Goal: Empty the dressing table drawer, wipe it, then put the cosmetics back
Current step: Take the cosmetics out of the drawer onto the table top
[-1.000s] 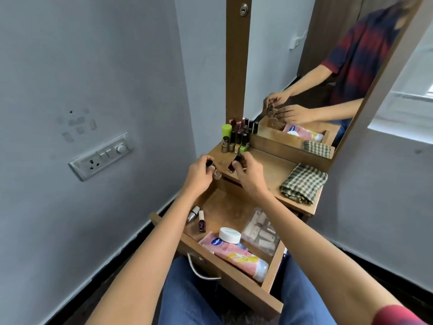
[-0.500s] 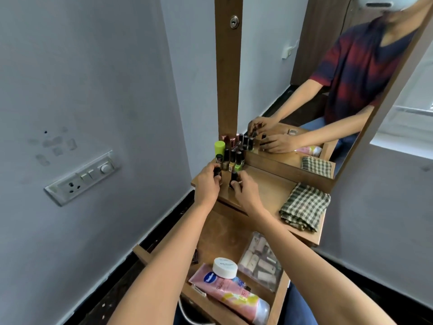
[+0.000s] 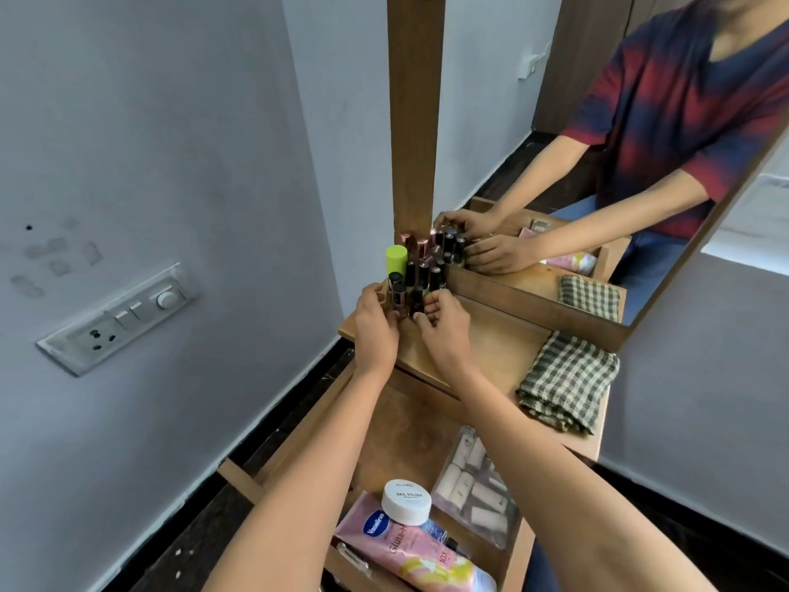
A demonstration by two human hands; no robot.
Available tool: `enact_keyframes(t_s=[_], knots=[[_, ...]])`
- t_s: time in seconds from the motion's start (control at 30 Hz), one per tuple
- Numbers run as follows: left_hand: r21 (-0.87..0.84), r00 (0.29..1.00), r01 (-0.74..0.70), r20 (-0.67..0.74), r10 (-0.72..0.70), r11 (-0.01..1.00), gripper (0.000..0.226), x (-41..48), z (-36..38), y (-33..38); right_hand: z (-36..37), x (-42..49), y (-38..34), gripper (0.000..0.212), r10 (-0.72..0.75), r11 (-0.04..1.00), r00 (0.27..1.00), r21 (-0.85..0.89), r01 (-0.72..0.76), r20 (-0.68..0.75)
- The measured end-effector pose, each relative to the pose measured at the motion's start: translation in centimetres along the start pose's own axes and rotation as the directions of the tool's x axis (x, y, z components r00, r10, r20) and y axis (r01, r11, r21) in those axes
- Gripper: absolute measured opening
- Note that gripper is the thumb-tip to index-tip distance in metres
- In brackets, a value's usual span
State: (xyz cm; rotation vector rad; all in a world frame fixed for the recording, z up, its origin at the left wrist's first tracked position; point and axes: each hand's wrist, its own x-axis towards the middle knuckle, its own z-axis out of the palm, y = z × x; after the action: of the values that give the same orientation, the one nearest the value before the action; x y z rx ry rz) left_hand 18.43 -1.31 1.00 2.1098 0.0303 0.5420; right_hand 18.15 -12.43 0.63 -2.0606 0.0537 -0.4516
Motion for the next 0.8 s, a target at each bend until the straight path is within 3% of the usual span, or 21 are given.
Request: enact_keyframes(t_s=[0.27,0.5,0.8], knots=[[0.04,0.999,0.036,0.031,-0.038,0.999,0.032,0.9,0.6,-0.5,0.1,0.0,0.0,0.012,0.076,0.997,0.997,-0.031,-0.076,-0.021],[0.067,0.998,0.046,0.031,-0.048,0.997,0.029,0.8,0.4,-0.2,-0.3,-0.3,-0.6,0.007,0.071,0.977,0.997,-0.198,-0.074,-0.019],[0.052,0.993,0.079,0.079,-0.083,0.996,0.032,-0.4,-1.3,0.3,-1.1,-1.6,-1.0,0.007,0.063,0.998,0.998,-0.028,-0.064,-0.028]])
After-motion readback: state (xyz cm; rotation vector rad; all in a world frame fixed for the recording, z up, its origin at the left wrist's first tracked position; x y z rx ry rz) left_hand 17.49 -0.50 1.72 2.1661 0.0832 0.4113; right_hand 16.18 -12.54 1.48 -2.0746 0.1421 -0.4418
